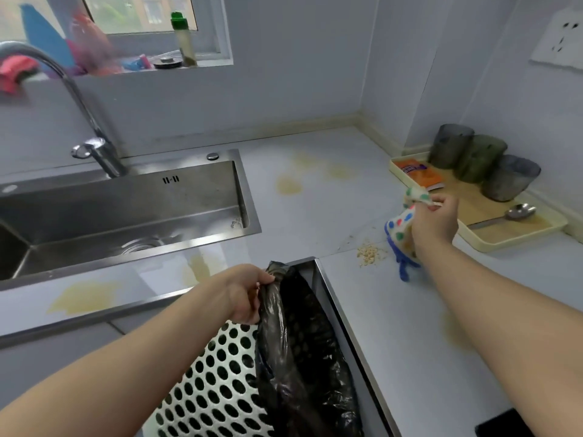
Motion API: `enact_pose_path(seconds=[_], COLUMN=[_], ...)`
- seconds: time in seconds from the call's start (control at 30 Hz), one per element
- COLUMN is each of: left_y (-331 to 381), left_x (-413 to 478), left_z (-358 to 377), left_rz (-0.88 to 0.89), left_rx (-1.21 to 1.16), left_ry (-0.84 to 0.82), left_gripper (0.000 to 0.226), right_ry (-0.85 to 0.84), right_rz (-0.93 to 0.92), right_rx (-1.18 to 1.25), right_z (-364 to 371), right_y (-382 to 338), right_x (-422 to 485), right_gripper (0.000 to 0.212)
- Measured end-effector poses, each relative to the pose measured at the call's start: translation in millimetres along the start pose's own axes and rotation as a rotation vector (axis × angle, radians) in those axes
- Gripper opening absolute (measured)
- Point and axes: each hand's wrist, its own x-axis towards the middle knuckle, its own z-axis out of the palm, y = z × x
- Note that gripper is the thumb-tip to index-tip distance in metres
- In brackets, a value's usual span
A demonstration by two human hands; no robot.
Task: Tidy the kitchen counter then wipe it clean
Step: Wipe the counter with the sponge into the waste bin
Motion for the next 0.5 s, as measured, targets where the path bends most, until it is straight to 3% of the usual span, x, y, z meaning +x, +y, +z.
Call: enact_pose_path(seconds=[0.17, 0.33, 0.5], left_y=[4.4, 10.4, 12.6], left_x=[8.2, 9.1, 3.4], left_z=[-1.0, 5.9, 12.9], left_rz=[-0.026, -0.048, -0.036], left_rx=[-0.017, -0.012, 0.021], left_ry=[-0.008, 0.004, 0.023], left_gripper=[0.023, 0.022, 0.032], right_ry=[-0.140, -0.478, -0.598], right_rz=[-0.020, -0.172, -0.195], right_rx=[-0.450, -0.735, -0.662], right_z=[15.0, 25.6, 28.3], right_y=[28.1, 66.2, 68.6], right_x=[23.8, 33.3, 26.6], right_gripper=[0.034, 0.057, 0.044])
